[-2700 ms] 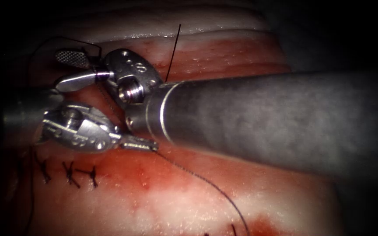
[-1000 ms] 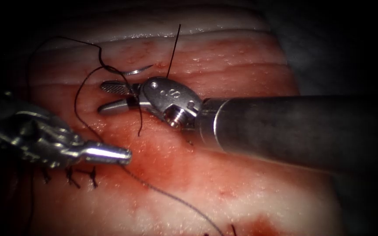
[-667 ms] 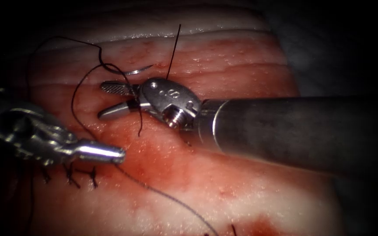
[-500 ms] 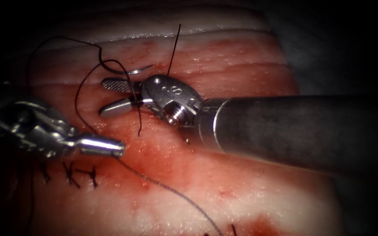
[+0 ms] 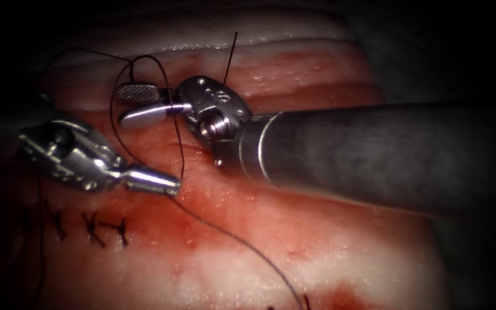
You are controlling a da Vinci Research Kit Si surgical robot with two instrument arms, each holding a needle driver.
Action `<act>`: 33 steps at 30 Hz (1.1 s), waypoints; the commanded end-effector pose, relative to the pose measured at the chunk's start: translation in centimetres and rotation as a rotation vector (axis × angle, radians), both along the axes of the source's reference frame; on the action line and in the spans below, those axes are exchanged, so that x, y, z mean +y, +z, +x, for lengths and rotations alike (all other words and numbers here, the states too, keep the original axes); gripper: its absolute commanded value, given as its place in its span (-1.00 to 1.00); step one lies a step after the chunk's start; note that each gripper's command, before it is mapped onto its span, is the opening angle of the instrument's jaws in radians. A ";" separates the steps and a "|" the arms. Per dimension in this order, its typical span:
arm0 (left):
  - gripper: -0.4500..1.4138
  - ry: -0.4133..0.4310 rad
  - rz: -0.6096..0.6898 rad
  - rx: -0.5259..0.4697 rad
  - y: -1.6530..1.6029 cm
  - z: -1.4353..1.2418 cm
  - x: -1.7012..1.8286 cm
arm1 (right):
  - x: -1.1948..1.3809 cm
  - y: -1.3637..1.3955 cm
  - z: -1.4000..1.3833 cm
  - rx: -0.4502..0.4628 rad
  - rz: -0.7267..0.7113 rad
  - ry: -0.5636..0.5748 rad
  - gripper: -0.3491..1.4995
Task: Wound Closure
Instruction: Wrap the suture two times around the right gripper counter-clockwise.
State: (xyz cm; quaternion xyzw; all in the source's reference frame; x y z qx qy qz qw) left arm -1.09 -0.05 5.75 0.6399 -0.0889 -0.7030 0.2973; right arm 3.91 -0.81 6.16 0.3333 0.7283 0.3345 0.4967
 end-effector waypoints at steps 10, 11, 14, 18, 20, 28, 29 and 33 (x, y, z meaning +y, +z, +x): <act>-1.00 0.048 0.018 -0.001 0.13 -0.23 -0.05 | 0.15 -0.16 0.16 0.046 0.020 0.025 0.15; -1.00 0.055 0.016 -0.002 0.12 -0.25 -0.07 | 0.15 -0.16 0.17 0.049 0.021 0.027 0.15; -1.00 0.061 0.013 -0.009 0.08 -0.29 -0.10 | 0.18 -0.17 0.21 0.044 0.030 0.034 0.27; -1.00 0.067 0.011 -0.017 -0.03 -0.32 -0.16 | 0.22 -0.14 0.27 0.008 -0.027 0.083 0.49; -1.00 0.071 0.010 -0.021 -0.09 -0.33 -0.20 | 0.23 -0.12 0.31 -0.011 -0.062 0.108 0.55; -1.00 0.080 0.005 -0.026 -0.38 -0.30 -0.33 | 0.12 -0.01 0.33 -0.216 -0.275 0.030 0.45; -1.00 0.079 -0.008 -0.025 -0.41 -0.28 -0.33 | 0.07 0.03 0.34 -0.240 -0.292 0.001 0.45; -1.00 0.079 -0.040 -0.025 -0.51 -0.22 -0.32 | -0.13 0.16 0.34 -0.289 -0.337 -0.087 0.44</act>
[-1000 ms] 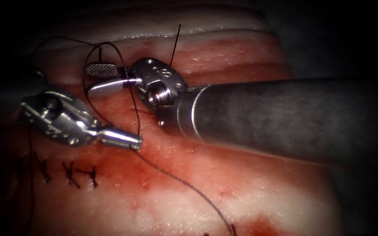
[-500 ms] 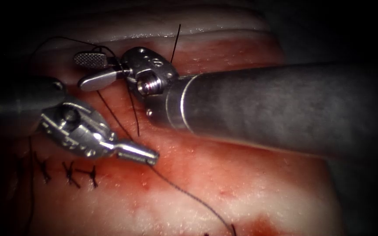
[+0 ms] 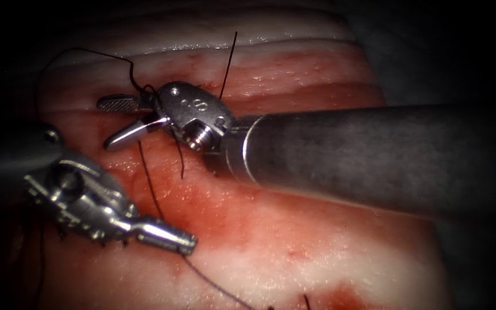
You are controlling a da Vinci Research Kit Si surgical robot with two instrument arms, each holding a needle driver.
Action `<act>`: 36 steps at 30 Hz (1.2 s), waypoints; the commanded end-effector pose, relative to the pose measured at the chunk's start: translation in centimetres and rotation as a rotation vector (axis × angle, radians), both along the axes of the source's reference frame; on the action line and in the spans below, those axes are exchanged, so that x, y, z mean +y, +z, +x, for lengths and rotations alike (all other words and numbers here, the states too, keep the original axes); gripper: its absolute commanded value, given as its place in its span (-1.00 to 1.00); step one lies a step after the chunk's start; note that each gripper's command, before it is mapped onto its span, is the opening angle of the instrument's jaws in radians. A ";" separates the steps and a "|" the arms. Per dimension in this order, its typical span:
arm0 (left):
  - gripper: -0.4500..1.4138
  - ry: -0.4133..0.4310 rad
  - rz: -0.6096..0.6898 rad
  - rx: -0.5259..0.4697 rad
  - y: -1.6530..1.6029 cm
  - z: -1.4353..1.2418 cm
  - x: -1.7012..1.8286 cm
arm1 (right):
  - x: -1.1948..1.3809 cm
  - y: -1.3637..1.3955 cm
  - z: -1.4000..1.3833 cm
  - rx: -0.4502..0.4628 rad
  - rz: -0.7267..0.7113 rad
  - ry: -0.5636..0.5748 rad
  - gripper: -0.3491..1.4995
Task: Wound Closure
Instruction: Wrap the suture two times around the right gripper counter-clockwise.
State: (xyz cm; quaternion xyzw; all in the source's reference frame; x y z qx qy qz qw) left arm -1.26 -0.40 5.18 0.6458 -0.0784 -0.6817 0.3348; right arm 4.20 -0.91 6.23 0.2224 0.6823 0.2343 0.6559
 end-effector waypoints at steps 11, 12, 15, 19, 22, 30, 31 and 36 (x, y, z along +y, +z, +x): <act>-1.00 -0.076 -0.114 -0.052 -0.12 0.34 0.44 | -0.57 0.38 0.01 -0.081 -0.049 -0.265 0.42; -1.00 -0.082 -0.114 -0.060 -0.12 0.37 0.49 | -0.59 0.39 0.01 -0.077 -0.034 -0.280 0.40; -1.00 -0.107 -0.113 -0.086 -0.11 0.48 0.66 | -0.61 0.40 -0.02 -0.068 0.013 -0.312 0.36; -1.00 -0.115 -0.102 -0.099 0.02 0.58 0.87 | -0.57 0.39 -0.07 -0.005 0.084 -0.312 0.31; -1.00 -0.104 -0.092 -0.122 0.18 0.62 0.98 | -0.57 0.38 -0.11 0.053 0.159 -0.323 0.25; -1.00 -0.084 -0.055 -0.159 0.67 0.74 1.27 | -0.59 0.31 -0.22 0.225 0.305 -0.339 0.25; -1.00 -0.084 -0.049 -0.158 0.72 0.76 1.30 | -0.59 0.30 -0.23 0.251 0.326 -0.337 0.25; -1.00 -0.085 -0.010 -0.156 1.05 0.84 1.47 | -0.57 0.22 -0.28 0.306 0.372 -0.300 0.22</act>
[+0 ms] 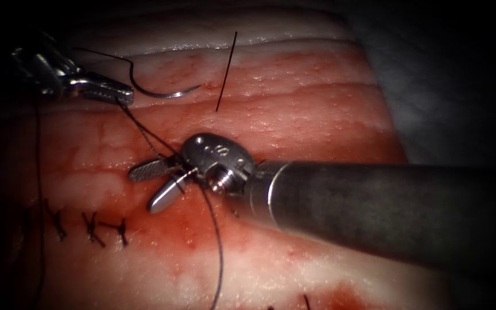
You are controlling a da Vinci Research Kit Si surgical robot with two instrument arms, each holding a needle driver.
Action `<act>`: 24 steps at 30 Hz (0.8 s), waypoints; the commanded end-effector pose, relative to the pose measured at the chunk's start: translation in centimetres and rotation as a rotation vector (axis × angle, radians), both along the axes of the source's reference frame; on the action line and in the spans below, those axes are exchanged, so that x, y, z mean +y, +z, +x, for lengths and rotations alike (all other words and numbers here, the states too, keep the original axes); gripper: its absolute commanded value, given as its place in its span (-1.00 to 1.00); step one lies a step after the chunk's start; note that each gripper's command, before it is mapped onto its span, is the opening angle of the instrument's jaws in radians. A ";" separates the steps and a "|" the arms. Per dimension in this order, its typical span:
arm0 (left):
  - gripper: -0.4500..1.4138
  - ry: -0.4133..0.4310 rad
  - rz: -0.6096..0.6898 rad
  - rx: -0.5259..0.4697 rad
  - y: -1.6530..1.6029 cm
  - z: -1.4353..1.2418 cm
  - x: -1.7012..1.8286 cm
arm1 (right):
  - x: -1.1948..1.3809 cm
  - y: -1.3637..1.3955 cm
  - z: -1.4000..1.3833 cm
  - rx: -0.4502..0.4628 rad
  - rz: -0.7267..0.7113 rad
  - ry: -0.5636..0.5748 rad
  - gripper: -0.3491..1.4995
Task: Wound Closure
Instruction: Wrap the suture two times around the right gripper counter-clockwise.
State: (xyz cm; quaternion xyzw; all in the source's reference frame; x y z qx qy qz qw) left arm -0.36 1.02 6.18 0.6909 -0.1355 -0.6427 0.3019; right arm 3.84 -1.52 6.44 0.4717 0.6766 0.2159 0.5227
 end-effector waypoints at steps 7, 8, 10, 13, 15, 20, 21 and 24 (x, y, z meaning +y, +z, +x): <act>-1.00 0.000 0.053 0.031 0.51 0.09 0.09 | 0.16 -0.09 -0.01 -0.011 0.111 0.150 0.22; -1.00 0.002 0.066 0.035 0.57 0.10 0.07 | 0.19 -0.10 -0.03 -0.013 0.123 0.168 0.22; -1.00 0.007 0.083 0.041 0.67 0.15 0.02 | 0.25 -0.12 -0.07 -0.015 0.152 0.208 0.22; -1.00 0.013 0.116 0.051 0.79 0.22 -0.11 | 0.35 -0.15 -0.13 -0.019 0.204 0.277 0.20; -1.00 0.024 0.124 0.061 0.82 0.25 -0.19 | 0.39 -0.16 -0.15 -0.020 0.223 0.298 0.18; -1.00 0.054 0.159 0.043 0.82 0.31 -0.32 | 0.57 -0.15 -0.22 -0.022 0.280 0.371 0.07; -1.00 0.060 0.160 0.036 0.81 0.30 -0.34 | 0.59 -0.15 -0.23 -0.022 0.294 0.390 0.00; -1.00 0.058 0.161 0.038 0.81 0.25 -0.39 | 0.63 -0.15 -0.26 -0.022 0.340 0.433 -0.05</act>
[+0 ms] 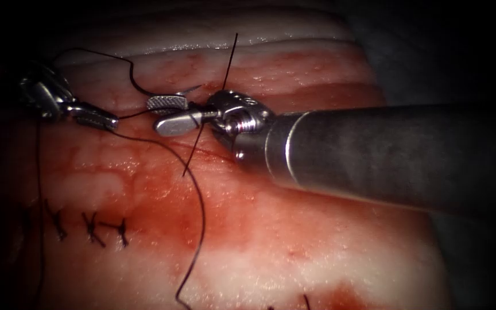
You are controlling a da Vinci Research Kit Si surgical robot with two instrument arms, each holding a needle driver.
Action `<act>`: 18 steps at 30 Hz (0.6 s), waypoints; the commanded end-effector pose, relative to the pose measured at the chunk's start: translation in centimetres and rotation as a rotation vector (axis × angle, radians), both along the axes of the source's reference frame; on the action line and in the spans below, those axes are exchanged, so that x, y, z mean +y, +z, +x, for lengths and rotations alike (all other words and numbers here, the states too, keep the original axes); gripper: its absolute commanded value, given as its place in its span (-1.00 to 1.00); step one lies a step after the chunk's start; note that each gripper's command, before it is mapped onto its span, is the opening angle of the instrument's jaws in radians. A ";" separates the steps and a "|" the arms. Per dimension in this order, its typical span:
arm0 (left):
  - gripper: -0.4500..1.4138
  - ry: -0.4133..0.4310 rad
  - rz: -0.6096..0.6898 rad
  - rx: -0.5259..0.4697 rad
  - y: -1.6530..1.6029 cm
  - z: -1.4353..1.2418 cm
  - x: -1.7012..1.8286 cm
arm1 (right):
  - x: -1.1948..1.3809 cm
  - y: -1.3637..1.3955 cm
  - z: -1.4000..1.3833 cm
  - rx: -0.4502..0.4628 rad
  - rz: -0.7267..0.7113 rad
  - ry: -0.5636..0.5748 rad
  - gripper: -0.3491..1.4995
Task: Wound Closure
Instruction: Wrap the suture two times around the right gripper counter-clockwise.
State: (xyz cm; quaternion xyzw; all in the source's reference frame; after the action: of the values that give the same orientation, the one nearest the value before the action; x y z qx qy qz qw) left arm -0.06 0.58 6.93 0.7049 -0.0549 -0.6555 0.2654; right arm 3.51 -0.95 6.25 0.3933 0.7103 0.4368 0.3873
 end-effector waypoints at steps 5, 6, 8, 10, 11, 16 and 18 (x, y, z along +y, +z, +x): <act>-1.00 0.004 -0.004 0.007 0.08 -0.23 -0.06 | 0.05 0.01 0.10 0.010 0.038 0.023 0.04; -1.00 0.013 -0.001 0.010 0.08 -0.28 -0.10 | 0.05 0.00 0.11 0.011 0.041 0.026 0.07; -1.00 0.019 0.000 0.012 0.09 -0.34 -0.14 | 0.06 -0.01 0.11 0.011 0.044 0.029 0.13; -1.00 0.025 0.000 0.002 0.06 -0.38 -0.15 | 0.06 -0.03 0.09 0.011 0.044 0.026 0.13; -1.00 0.023 0.000 0.004 0.04 -0.37 -0.14 | 0.07 -0.03 0.07 0.011 0.044 0.024 0.13; -1.00 0.012 0.015 0.025 -0.10 -0.24 -0.06 | 0.09 0.00 0.04 0.008 0.038 0.026 0.31; -1.00 -0.005 0.011 0.027 -0.18 -0.17 0.00 | 0.08 0.01 0.04 0.004 0.024 0.022 0.40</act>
State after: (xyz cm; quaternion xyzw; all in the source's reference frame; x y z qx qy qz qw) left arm -0.15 0.55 6.67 0.6975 -0.0502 -0.6669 0.2574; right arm 3.46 -0.89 6.20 0.3902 0.7099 0.4498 0.3762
